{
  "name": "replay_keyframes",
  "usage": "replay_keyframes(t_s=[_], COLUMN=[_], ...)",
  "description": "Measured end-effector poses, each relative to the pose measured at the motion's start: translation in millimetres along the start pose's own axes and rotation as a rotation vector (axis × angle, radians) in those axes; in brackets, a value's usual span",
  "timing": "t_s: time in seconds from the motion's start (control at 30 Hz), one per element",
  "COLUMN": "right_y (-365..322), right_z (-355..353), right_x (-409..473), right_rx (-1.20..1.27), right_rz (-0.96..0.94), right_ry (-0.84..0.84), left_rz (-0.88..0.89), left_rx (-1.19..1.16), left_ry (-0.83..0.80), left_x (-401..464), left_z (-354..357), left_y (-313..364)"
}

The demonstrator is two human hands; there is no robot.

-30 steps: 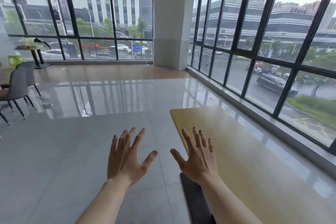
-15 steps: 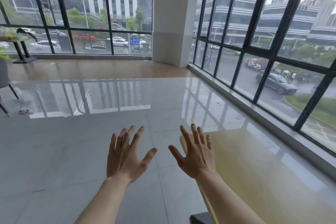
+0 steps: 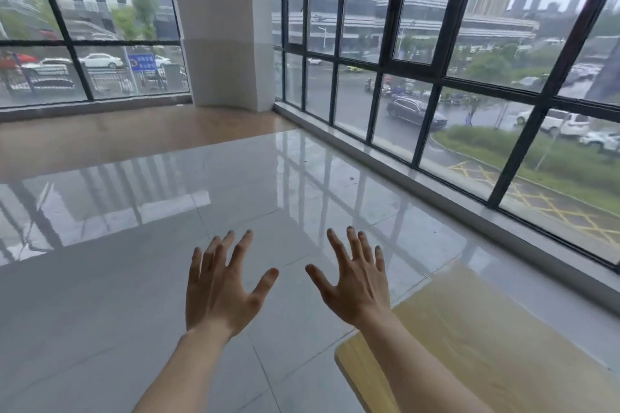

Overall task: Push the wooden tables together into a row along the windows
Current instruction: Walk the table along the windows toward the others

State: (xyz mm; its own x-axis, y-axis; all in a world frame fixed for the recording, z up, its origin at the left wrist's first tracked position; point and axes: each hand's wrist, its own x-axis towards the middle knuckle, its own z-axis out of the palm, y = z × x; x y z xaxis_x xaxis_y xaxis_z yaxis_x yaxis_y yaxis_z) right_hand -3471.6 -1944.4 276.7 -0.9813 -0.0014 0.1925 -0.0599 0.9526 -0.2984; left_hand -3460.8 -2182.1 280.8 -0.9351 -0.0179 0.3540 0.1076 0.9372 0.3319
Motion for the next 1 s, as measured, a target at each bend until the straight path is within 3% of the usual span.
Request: replay_keyframes(t_s=[0.3, 0.53, 0.67, 0.73, 0.8, 0.93, 1.0], right_y=[67, 142, 177, 174, 167, 153, 139], right_z=[61, 52, 49, 53, 50, 55, 63], right_x=[226, 315, 311, 291, 271, 251, 239], right_rx=[0.026, -0.033, -0.108, -0.163, -0.178, -0.188, -0.217], right_rz=[0.322, 0.639, 0.897, 1.256, 1.422, 1.474, 1.603], right_ry=[0.065, 0.16, 0.204, 0.329, 0.398, 0.358, 0.413], left_rz=[0.282, 0.558, 0.798, 1.079, 1.214, 1.265, 1.386], left_rx=[-0.024, -0.153, -0.279, -0.362, -0.415, -0.484, -0.521], left_ry=[-0.14, -0.243, -0.32, -0.473, -0.543, -0.565, -0.622], left_x=[269, 429, 475, 502, 501, 483, 475], left_z=[132, 212, 280, 318, 329, 335, 336], left_y=[19, 84, 141, 199, 232, 232, 252])
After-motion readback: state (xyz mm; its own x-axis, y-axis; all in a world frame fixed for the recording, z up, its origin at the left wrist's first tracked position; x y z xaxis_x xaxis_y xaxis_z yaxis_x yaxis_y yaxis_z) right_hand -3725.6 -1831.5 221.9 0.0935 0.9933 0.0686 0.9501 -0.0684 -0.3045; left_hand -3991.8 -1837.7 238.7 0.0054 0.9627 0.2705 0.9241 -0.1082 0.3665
